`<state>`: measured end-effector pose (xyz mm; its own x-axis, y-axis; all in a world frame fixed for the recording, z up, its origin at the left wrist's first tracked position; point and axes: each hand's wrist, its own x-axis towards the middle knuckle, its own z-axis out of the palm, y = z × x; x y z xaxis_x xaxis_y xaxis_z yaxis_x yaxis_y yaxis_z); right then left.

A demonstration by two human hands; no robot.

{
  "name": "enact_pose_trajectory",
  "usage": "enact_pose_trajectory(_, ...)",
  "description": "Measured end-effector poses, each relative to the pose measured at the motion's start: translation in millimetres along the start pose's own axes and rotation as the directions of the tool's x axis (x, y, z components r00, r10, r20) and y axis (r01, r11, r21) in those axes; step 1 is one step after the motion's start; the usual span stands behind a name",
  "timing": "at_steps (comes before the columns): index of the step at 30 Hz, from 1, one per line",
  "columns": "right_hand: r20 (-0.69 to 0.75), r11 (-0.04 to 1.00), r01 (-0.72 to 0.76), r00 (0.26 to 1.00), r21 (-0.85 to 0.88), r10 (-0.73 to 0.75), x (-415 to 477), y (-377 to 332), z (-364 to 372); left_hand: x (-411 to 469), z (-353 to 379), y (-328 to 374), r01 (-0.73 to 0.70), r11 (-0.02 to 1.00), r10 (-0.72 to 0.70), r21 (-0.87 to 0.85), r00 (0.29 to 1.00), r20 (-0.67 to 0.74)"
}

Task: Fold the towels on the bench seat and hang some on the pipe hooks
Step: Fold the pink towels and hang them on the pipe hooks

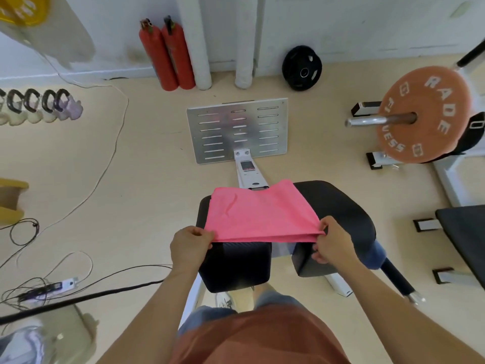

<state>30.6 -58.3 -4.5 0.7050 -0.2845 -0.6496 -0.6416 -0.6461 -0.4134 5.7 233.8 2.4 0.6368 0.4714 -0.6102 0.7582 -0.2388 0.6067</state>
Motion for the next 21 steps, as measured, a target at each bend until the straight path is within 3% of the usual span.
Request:
enact_pose_trajectory(2, 0.020, 0.943, -0.086, 0.996, 0.322, 0.084, -4, 0, 0, 0, 0, -4, 0.020, 0.993, -0.020, -0.119, 1.000, 0.004)
enact_pose_trajectory(5, -0.004, 0.842, -0.118, 0.990, 0.527, 0.141, -11, -1, 0, -2, 0, -8, 0.077, 0.943, -0.076, -0.324, 0.997, 0.017)
enact_pose_trajectory(10, -0.022, 0.757, -0.137, 0.980, 0.639, 0.196, -20, -7, 5, -5, -1, -11, 0.171, 0.843, -0.167, -0.510, 0.985, 0.053)
enact_pose_trajectory(16, -0.081, 0.793, -0.110, 0.977, 0.599, 0.197, -21, -6, 11, -11, -1, -9, 0.281, 0.648, -0.255, -0.708, 0.956, 0.146)
enact_pose_trajectory(20, -0.050, 0.649, -0.185, 0.944, 0.738, 0.326, -22, -11, 7, -12, -3, -10, 0.306, 0.601, -0.273, -0.739, 0.947, 0.170)
enact_pose_trajectory(21, -0.062, 0.659, -0.188, 0.940, 0.728, 0.336, -22, -11, 6, -11, -3, -11, 0.311, 0.592, -0.281, -0.744, 0.944, 0.171)
